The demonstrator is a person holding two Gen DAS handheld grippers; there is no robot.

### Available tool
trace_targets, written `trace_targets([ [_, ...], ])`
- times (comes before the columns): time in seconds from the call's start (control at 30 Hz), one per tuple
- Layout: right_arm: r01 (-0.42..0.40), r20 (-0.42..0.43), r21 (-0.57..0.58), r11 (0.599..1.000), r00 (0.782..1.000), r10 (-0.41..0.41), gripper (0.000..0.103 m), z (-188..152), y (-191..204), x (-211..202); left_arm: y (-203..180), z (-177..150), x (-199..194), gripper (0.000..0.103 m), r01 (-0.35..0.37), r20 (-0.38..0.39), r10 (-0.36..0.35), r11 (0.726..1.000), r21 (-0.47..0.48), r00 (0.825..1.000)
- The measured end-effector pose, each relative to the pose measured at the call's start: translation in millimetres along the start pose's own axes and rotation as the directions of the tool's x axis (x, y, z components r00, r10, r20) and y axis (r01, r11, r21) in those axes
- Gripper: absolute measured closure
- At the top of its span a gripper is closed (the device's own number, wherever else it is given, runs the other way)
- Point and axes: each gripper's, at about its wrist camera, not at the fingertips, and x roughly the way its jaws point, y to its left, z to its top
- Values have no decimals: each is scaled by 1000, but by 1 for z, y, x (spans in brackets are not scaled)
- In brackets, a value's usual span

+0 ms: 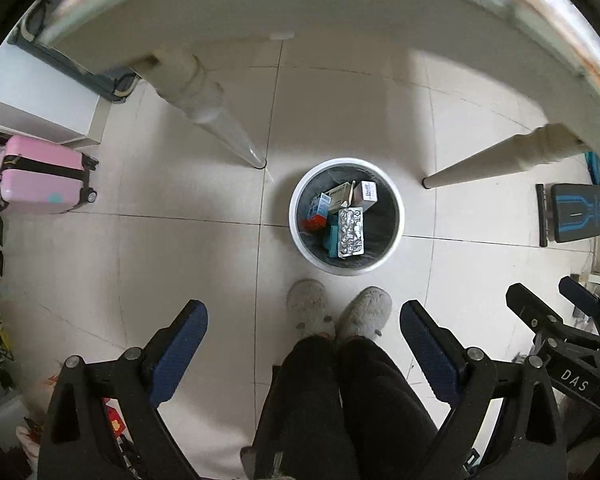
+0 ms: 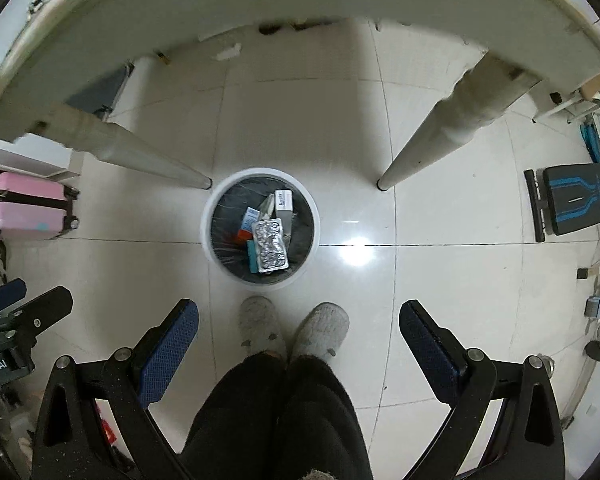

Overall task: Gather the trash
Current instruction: 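Move both tools back over the table toward the remaining items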

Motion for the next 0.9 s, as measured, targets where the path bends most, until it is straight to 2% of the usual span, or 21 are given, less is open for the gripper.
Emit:
trace_targets([
  [0.27,-38,30,22,999,999,37,1,-5,10,-115,5,-3,-93,5,10,62,-9,1000,-18,998],
  [0.37,-89,48,63,994,995,86,1,7,13,-156,4,9,-124,5,23,124,-21,1000,-21,992],
  [0.47,-125,93,75,989,989,118,1,31,17,-190,2,35,-153,5,22,201,-16,999,-27,979],
  [0.57,-129,142,80,988,983,117,1,70,19,-219,2,72,-184,4,8,275,6,999,-50,961],
  [0.7,-131,206,101,986,973,108,1,141,5,-251,-6,128,-207,4,-12,343,35,998,-70,939],
  [0.73,-123,212,103,987,972,99,1,158,1,-254,-10,143,-211,0,-21,349,46,997,-75,936],
  [0.87,-121,228,124,985,970,90,1,243,-26,-260,-25,220,-221,0,4,355,35,994,-110,934],
  [0.9,-124,231,127,984,969,92,1,274,-37,-259,-29,237,-223,0,2,356,42,993,-121,934],
])
